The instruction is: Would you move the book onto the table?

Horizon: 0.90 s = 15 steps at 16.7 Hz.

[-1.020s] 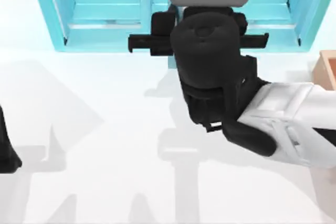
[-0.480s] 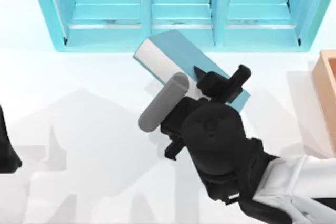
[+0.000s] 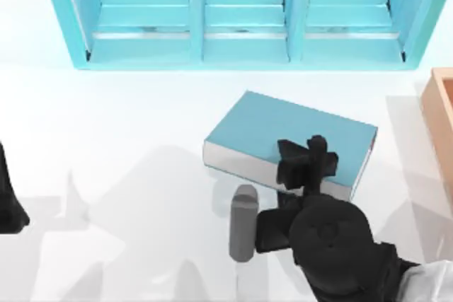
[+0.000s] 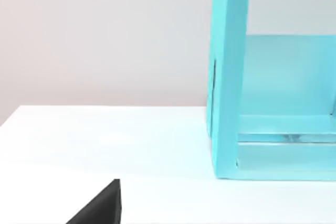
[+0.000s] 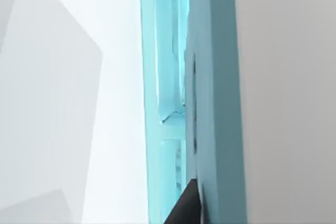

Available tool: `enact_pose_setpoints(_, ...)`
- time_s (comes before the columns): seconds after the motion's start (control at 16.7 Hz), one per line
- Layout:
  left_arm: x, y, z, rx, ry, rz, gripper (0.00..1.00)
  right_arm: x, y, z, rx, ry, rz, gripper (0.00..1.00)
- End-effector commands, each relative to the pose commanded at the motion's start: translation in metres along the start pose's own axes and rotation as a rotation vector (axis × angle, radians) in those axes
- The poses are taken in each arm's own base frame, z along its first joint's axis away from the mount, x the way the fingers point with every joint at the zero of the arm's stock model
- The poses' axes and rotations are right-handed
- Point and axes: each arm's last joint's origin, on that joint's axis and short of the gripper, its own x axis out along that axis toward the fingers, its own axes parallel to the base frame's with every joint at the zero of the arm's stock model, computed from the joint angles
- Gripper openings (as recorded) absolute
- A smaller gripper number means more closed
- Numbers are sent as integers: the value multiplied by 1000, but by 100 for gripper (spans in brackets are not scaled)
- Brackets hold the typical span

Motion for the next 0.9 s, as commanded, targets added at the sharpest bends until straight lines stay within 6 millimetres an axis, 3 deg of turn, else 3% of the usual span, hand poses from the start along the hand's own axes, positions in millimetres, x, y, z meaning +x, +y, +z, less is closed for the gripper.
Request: enact_pose_setpoints(0.9,0,0,0,0,0,0,100,-6,5,-3,-33,-1,6,0)
